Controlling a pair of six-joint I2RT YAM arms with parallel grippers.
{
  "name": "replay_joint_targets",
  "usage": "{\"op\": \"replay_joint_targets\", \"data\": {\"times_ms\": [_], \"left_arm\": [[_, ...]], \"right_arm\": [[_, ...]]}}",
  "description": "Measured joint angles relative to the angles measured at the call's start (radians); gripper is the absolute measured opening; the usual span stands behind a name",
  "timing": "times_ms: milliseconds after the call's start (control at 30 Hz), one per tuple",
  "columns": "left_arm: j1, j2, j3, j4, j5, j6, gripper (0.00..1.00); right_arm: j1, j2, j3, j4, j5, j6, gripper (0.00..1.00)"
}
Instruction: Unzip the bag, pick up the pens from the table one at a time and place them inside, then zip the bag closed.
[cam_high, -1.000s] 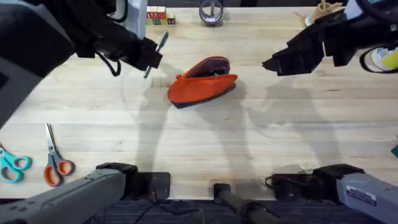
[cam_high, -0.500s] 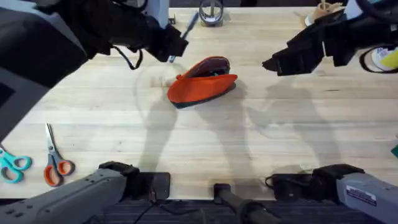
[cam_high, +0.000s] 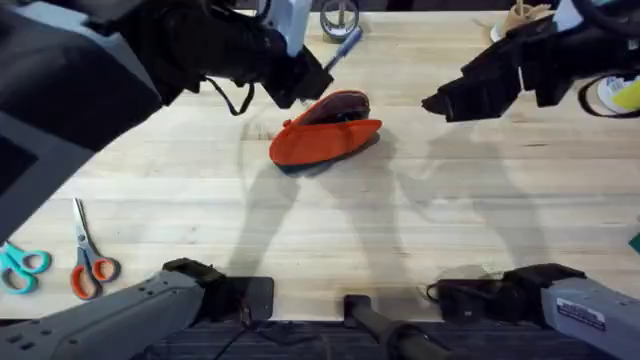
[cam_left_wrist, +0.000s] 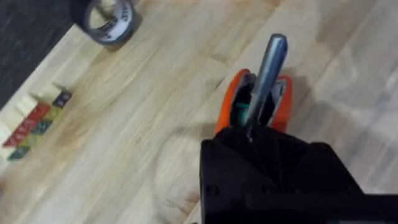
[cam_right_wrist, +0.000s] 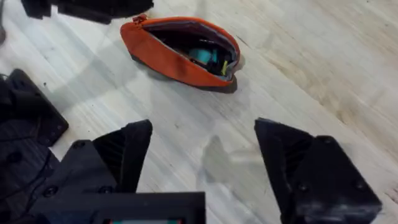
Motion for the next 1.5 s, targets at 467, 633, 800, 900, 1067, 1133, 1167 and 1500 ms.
{"op": "replay_joint_targets", "data": {"times_ms": [467, 633, 800, 900, 1067, 1133, 1167, 1500], "left_arm": [[-0.037, 0.002, -0.001, -0.034, 0.003, 0.224, 0.042], [-0.037, 0.03, -0.001, -0.033, 0.003, 0.233, 0.042], [-0.037, 0.069, -0.001, -0.036, 0.003, 0.235, 0.042], [-0.037, 0.081, -0.001, -0.049, 0.003, 0.236, 0.042], [-0.037, 0.116, -0.001, -0.063, 0.003, 0.236, 0.042], [-0.037, 0.137, -0.001, -0.064, 0.003, 0.236, 0.042], [-0.037, 0.149, -0.001, -0.064, 0.003, 0.235, 0.042], [-0.037, 0.224, -0.001, -0.071, 0.003, 0.235, 0.042]], "right_arm": [[0.0, 0.0, 0.0, 0.0, 0.0, 0.0, 0.997], [0.0, 0.0, 0.0, 0.0, 0.0, 0.0, 0.998], [0.0, 0.0, 0.0, 0.0, 0.0, 0.0, 0.996], [0.0, 0.0, 0.0, 0.0, 0.0, 0.0, 0.997], [0.0, 0.0, 0.0, 0.0, 0.0, 0.0, 0.998], [0.0, 0.0, 0.0, 0.0, 0.0, 0.0, 0.997], [0.0, 0.0, 0.0, 0.0, 0.0, 0.0, 0.997], [0.0, 0.0, 0.0, 0.0, 0.0, 0.0, 0.997]]}}
